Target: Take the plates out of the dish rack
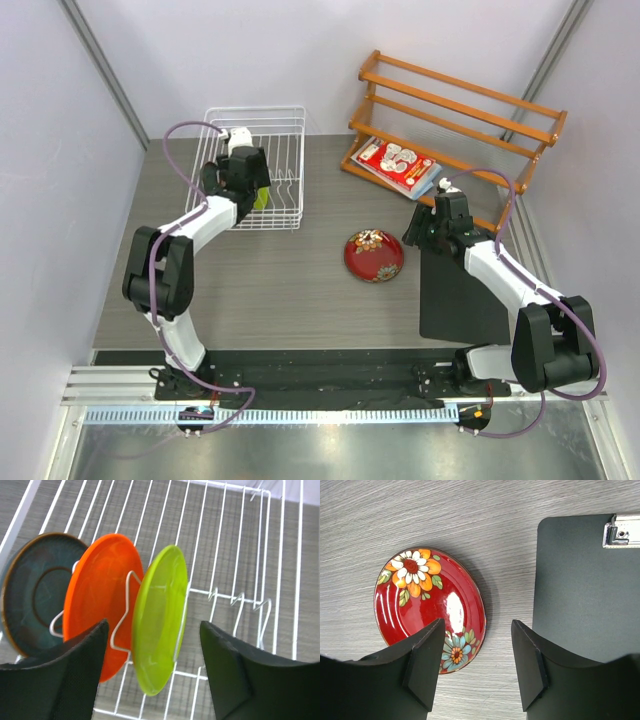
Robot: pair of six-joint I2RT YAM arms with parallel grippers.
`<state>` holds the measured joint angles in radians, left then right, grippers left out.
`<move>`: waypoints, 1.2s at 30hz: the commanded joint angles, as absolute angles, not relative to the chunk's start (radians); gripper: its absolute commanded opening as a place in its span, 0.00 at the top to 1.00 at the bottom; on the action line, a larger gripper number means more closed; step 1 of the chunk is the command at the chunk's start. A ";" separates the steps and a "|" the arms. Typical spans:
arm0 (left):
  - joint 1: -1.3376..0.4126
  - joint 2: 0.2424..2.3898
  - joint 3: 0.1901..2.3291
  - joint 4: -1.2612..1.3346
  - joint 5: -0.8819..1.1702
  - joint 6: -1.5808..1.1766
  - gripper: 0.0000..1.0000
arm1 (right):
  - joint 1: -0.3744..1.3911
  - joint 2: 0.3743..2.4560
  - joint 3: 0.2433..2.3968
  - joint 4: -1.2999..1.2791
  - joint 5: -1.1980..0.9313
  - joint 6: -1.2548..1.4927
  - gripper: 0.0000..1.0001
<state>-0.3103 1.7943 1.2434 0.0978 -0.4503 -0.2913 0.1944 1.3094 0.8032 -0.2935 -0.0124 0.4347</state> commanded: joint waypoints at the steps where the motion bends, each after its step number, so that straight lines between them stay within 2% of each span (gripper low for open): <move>1: -0.302 1.831 1.318 0.132 -0.437 -0.307 0.34 | 0.198 1.293 0.824 -0.282 -0.025 0.420 0.39; 3: -0.302 1.842 1.335 0.118 -0.440 -0.313 0.47 | 0.198 1.296 0.824 -0.282 -0.029 0.417 0.39; 7: -0.301 1.859 1.354 0.106 -0.443 -0.310 0.50 | 0.198 1.295 0.824 -0.282 -0.035 0.419 0.39; 9: -0.302 1.861 1.359 0.097 -0.448 -0.308 0.62 | 0.198 1.295 0.824 -0.284 -0.037 0.414 0.39; 11: -0.301 1.859 1.358 0.095 -0.449 -0.307 0.62 | 0.196 1.296 0.824 -0.282 -0.041 0.413 0.39; 14: -0.302 1.864 1.361 0.084 -0.449 -0.307 0.76 | 0.198 1.296 0.822 -0.282 -0.048 0.414 0.39; 19: -0.301 1.871 1.353 0.072 -0.456 -0.313 0.81 | 0.198 1.298 0.821 -0.282 -0.051 0.411 0.39; 22: -0.301 1.881 1.353 0.063 -0.459 -0.310 0.93 | 0.198 1.299 0.821 -0.284 -0.054 0.410 0.39; 23: -0.301 1.882 1.353 0.060 -0.459 -0.308 1.00 | 0.198 1.298 0.821 -0.284 -0.055 0.410 0.39; 36: -0.318 1.798 1.358 0.014 -0.468 -0.272 1.00 | 0.198 1.286 0.839 -0.287 -0.052 0.414 0.39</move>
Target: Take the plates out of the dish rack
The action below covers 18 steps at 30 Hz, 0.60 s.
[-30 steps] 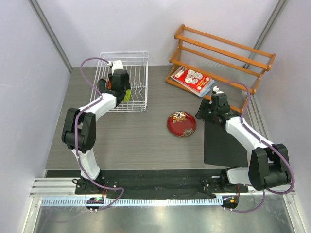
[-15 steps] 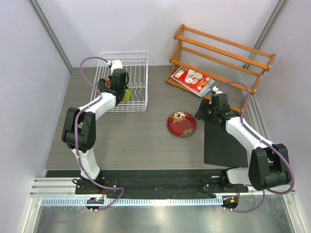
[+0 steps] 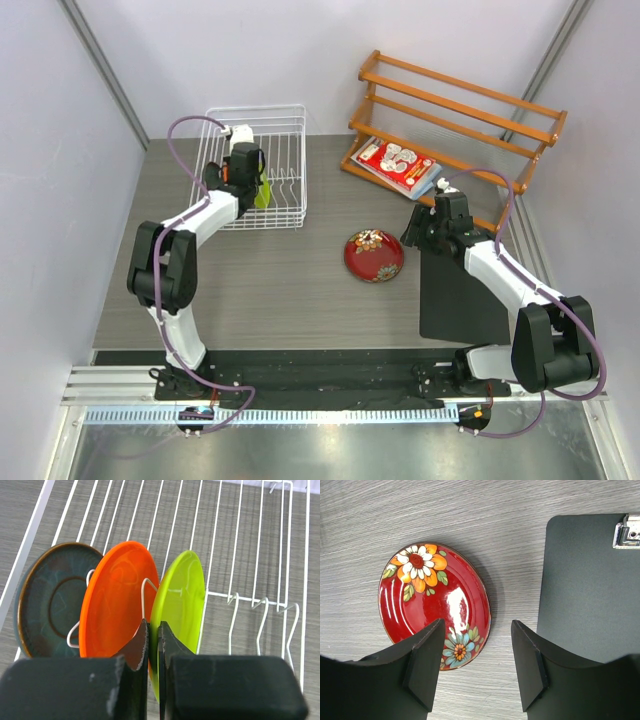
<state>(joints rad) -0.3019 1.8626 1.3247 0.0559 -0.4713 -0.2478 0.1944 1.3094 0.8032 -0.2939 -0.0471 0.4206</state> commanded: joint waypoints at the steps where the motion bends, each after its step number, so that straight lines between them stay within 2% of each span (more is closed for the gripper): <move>1: -0.325 1.787 1.365 0.005 -0.474 -0.264 1.00 | 0.198 1.282 0.844 -0.287 -0.054 0.413 0.39; 12: -0.370 1.635 1.391 -0.071 -0.557 -0.181 1.00 | 0.198 1.272 0.899 -0.307 -0.063 0.399 0.39; 18: -0.374 1.565 1.385 -0.126 -0.499 -0.204 1.00 | 0.198 1.285 0.922 -0.302 -0.098 0.397 0.38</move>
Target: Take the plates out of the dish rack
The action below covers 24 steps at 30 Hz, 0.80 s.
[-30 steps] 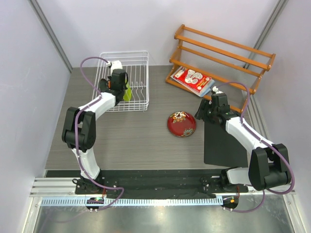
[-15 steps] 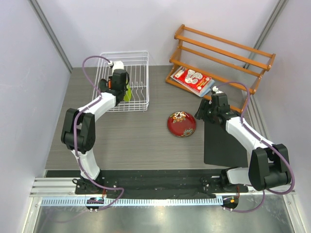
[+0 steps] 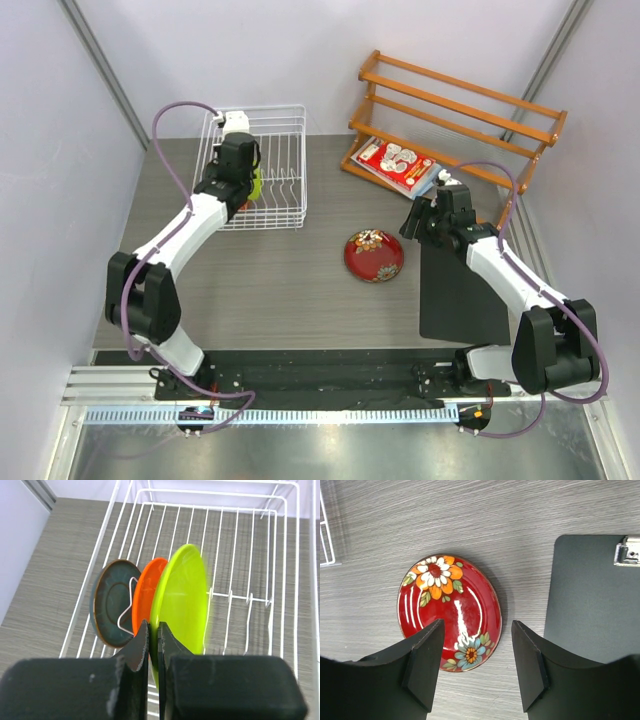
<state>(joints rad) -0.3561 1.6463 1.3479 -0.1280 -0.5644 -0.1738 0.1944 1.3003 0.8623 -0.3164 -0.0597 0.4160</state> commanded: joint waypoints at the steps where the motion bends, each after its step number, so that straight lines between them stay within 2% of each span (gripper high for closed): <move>1: -0.374 1.539 1.379 -0.133 -0.477 -0.225 1.00 | 0.199 1.289 0.928 -0.299 -0.112 0.396 0.38; 7: -0.374 1.474 1.344 -0.149 -0.192 -0.348 1.00 | 0.202 1.313 0.960 -0.215 -0.239 0.405 0.38; 12: -0.376 1.460 1.232 -0.026 0.082 -0.508 1.00 | 0.202 1.328 0.939 -0.078 -0.376 0.486 0.38; 18: -0.423 1.474 1.119 0.142 0.211 -0.613 1.00 | 0.204 1.368 0.904 0.112 -0.529 0.580 0.37; 24: -0.466 1.509 1.068 0.258 0.241 -0.683 1.00 | 0.204 1.420 0.854 0.285 -0.629 0.672 0.36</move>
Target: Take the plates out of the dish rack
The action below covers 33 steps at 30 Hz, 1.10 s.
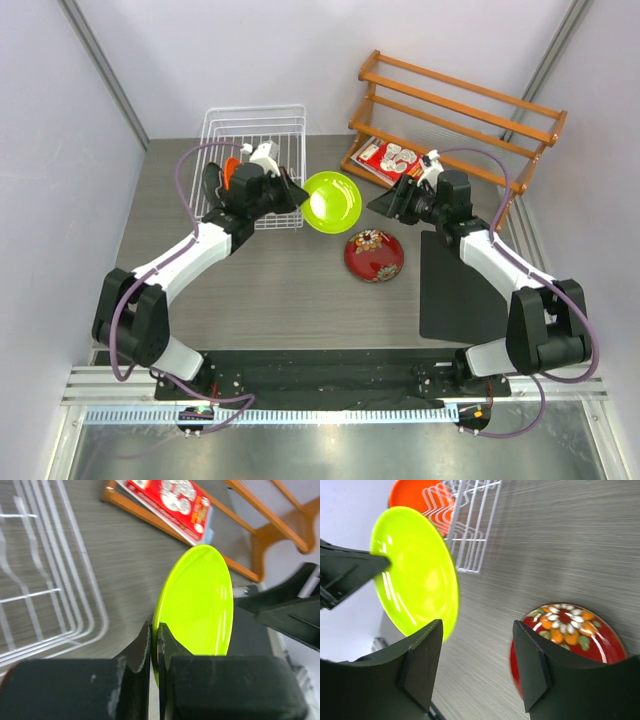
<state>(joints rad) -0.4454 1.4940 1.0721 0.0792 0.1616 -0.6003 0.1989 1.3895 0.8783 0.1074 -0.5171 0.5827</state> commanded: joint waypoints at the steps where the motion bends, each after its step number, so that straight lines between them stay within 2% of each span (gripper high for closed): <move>1: -0.469 1.514 1.069 0.268 0.248 -0.684 1.00 | 0.206 1.430 0.848 0.304 -0.633 0.683 0.36; 11: -0.502 1.551 1.071 0.314 0.255 -0.709 1.00 | 0.207 1.466 0.827 0.371 -0.686 0.713 0.41; 13: -0.506 1.555 1.072 0.314 0.255 -0.709 1.00 | 0.206 1.479 0.824 0.393 -0.693 0.729 0.51; 16: -0.509 1.560 1.068 0.311 0.244 -0.709 1.00 | 0.207 1.483 0.824 0.391 -0.690 0.723 0.79; 18: -0.509 1.560 1.065 0.313 0.244 -0.707 1.00 | 0.207 1.485 0.821 0.387 -0.690 0.716 0.89; 19: -0.509 1.562 1.066 0.311 0.247 -0.704 1.00 | 0.206 1.485 0.819 0.384 -0.683 0.716 0.99; 21: -0.509 1.563 1.062 0.298 0.232 -0.690 0.99 | 0.207 1.461 0.808 0.342 -0.635 0.694 0.99; 22: -0.509 1.560 1.062 0.290 0.227 -0.681 0.88 | 0.206 1.447 0.807 0.318 -0.580 0.678 0.99; 23: -0.509 1.556 1.063 0.278 0.218 -0.673 0.59 | 0.204 1.433 0.807 0.289 -0.546 0.660 0.99; 24: -0.509 1.552 1.068 0.246 0.206 -0.646 0.48 | 0.203 1.405 0.816 0.205 -0.510 0.635 0.99; 25: -0.509 1.546 1.068 0.226 0.172 -0.634 0.43 | 0.199 1.394 0.821 0.155 -0.470 0.596 0.99; 26: -0.509 1.542 1.066 0.210 0.154 -0.617 0.28 | 0.196 1.387 0.827 0.073 -0.403 0.574 0.99; 28: -0.509 1.520 1.068 0.157 0.071 -0.565 0.17 | 0.175 1.375 0.833 0.014 -0.379 0.548 0.99; 29: -0.509 1.514 1.066 0.144 0.040 -0.546 0.01 | 0.169 1.371 0.830 -0.035 -0.373 0.543 0.99; 33: -0.509 1.471 1.068 0.066 -0.132 -0.445 0.01 | 0.147 1.345 0.787 -0.116 -0.318 0.522 0.99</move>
<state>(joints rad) -0.5060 1.5463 1.0550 0.1345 0.0654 -0.5644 0.1650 1.4044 0.8143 0.0086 -0.4164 0.5797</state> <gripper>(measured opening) 0.991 0.064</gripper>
